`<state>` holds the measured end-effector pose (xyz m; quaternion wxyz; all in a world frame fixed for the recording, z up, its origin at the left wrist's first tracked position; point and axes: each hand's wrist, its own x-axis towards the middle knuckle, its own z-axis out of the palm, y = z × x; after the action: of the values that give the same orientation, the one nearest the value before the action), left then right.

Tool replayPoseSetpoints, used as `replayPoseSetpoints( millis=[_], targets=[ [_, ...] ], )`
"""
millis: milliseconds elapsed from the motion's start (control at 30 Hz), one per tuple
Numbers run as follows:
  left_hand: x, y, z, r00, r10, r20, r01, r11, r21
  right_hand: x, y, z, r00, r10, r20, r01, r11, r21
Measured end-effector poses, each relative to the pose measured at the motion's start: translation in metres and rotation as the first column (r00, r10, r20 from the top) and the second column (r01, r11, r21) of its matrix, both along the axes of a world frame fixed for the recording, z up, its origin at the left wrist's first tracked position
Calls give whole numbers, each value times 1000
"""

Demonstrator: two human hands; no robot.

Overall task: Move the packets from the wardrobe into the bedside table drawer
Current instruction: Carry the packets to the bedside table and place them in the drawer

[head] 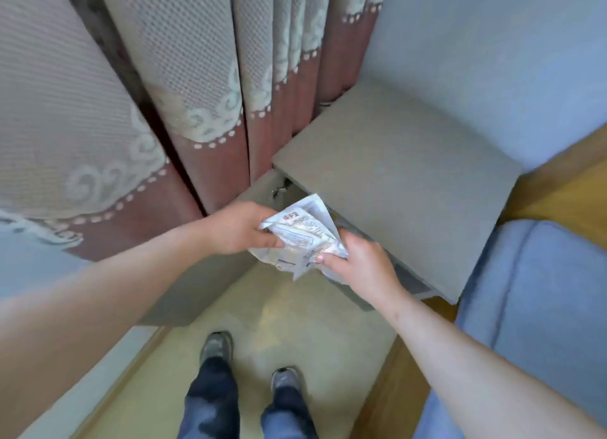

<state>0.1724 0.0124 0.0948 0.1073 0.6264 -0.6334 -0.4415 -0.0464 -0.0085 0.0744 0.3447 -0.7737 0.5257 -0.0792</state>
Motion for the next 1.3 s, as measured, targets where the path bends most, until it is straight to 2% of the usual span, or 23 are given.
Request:
replayPoseSetpoints(
  millis=[167,333,433,533,600,767,900,1100,1200,1300],
  targets=[
    [15,31,104,968,243,-68,-248,965,-79,23,-10,97,981,48,187,-50,999,5],
    [40,89,204,852,436,-291,-496,850,-178,61,6,194,873,130,469,-124,991,-44],
    [65,147,264,744,491,-453,-644,708,-291,105,37,258,782,249,572,-224,968,-115],
    [95,213,313,633,498,-593,-764,526,-374,159,90,318,620,368,693,-316,925,-209],
    [112,256,336,566,521,-638,-822,410,-395,192,128,345,516,413,751,-361,900,-247],
    [155,393,367,333,597,-730,-925,59,-374,288,254,370,356,430,830,-478,847,-233],
    [176,495,369,132,630,-765,-903,-242,-355,352,364,370,283,416,864,-595,783,-182],
    [189,617,361,-96,590,-802,-718,-599,-354,416,509,362,196,396,897,-785,611,-98],
    [193,667,354,-239,545,-804,-593,-738,-324,439,568,355,159,413,897,-868,492,-73],
    [194,715,343,-386,501,-775,-458,-833,-311,459,619,346,106,444,890,-940,337,-57]
  ],
)
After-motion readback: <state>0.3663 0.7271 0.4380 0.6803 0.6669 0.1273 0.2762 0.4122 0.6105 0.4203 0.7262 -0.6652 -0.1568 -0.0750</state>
